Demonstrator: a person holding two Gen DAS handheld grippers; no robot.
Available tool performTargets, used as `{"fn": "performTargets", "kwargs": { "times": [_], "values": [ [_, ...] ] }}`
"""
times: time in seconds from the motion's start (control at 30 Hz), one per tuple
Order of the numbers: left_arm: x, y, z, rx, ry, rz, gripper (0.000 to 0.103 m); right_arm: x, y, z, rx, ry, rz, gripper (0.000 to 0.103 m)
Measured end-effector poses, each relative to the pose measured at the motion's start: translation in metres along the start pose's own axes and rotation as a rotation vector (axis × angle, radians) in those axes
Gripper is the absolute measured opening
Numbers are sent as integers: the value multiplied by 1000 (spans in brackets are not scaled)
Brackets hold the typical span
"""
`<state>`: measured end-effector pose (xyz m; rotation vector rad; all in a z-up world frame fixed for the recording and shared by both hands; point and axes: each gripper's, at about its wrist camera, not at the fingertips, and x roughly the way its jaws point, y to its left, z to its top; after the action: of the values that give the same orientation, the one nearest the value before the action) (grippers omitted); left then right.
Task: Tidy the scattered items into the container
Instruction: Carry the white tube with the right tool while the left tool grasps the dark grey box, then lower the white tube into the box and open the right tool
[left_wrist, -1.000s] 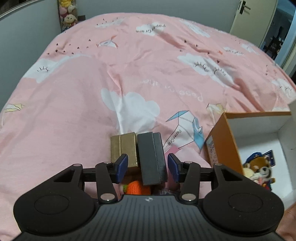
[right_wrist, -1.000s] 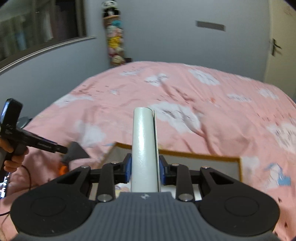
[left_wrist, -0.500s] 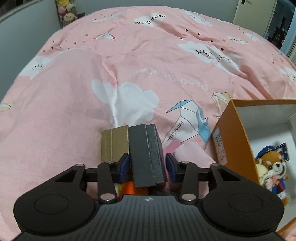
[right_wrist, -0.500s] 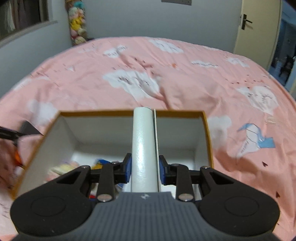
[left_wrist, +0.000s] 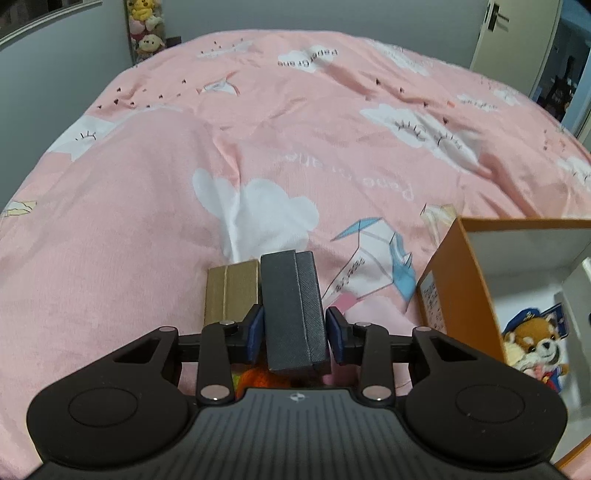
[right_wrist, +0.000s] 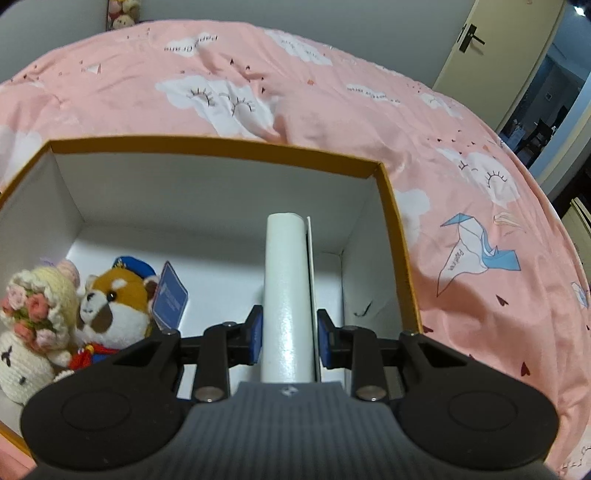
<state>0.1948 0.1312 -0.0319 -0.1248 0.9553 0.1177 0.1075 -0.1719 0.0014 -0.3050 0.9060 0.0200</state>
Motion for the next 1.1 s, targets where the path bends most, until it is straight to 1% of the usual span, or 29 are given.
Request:
{"fn": "performTargets", "kwargs": {
  "times": [0.1,0.27,0.5,0.7,0.73,0.77,0.8,0.9,1.0,1.1],
  "values": [
    [-13,1,2,-3,-31,-6,41,3,2,1,-32,34,-12,32],
    [-34,1,5,-9,-85,-29,41,12,1,1,-64,100,2,31],
    [-58,-3,6,-4,-131,-50,41,10,3,1,-140,125,29,32],
    [-73,-6,3,-4,-158,-73,41,5,7,3,-261,144,38,34],
    [-75,-6,3,-5,-161,-76,41,4,9,4,-286,144,38,40],
    [-77,-6,2,-5,-164,-78,41,2,11,5,-316,139,31,48],
    [-80,-7,2,-4,-169,-81,41,-1,13,7,-352,129,15,61],
    [-91,-12,2,5,-189,-101,41,-3,14,12,-431,134,8,59],
    [-102,-21,3,23,-206,-124,41,0,13,16,-491,156,30,52],
    [-111,-31,3,45,-215,-149,41,-1,17,13,-601,131,29,52]
  ]
}}
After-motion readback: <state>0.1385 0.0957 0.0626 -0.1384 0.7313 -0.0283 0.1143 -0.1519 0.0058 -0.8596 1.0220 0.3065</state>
